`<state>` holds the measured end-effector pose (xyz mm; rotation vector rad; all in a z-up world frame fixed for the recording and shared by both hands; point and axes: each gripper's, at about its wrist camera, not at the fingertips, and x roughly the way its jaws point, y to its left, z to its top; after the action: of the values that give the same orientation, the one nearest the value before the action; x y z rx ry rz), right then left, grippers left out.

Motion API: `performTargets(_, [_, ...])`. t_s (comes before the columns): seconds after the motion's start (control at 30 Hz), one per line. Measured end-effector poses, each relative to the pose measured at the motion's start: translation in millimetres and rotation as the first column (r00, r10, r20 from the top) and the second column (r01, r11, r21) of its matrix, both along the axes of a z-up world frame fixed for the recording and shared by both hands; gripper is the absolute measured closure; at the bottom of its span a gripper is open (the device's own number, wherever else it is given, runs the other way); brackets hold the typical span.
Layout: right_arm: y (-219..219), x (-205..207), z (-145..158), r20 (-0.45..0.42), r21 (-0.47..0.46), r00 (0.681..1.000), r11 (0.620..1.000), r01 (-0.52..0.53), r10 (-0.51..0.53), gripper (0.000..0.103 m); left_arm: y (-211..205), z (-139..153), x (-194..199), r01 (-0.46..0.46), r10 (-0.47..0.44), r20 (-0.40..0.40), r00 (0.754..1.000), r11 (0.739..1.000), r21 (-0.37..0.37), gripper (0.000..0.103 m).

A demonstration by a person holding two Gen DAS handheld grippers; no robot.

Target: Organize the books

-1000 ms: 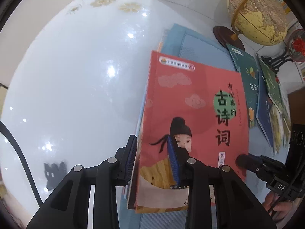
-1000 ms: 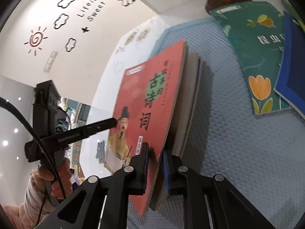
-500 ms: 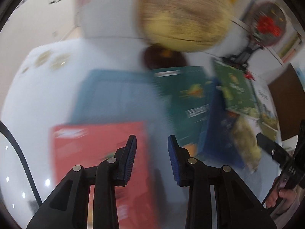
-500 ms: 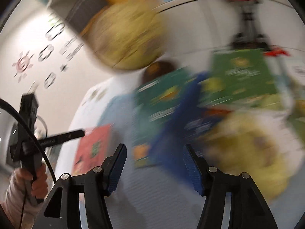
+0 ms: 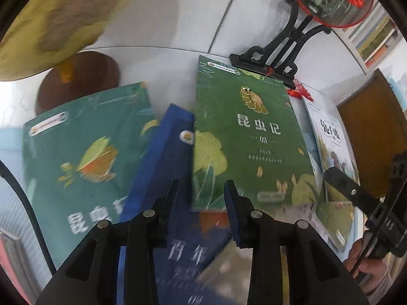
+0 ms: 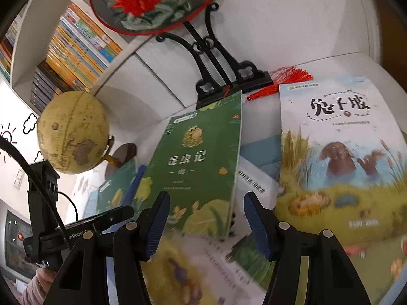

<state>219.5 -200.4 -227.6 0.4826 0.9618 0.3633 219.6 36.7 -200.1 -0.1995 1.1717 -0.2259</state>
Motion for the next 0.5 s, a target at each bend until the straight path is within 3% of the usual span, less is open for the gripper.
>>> performTargets(0.13, [6, 17, -12, -0.024, 0.0, 0.999, 1.0, -0.031, 0.031, 0.044, -11, -1, 11, -0.002, 0.001, 0.017, 1.0, 0.999, 0.032, 0.072])
performTargets(0.5, [17, 28, -15, -0.02, 0.001, 0.997, 0.997, -0.075, 0.075, 0.043, -15, -3, 19, -0.001, 0.0, 0.024, 1.0, 0.999, 0.037, 0.072])
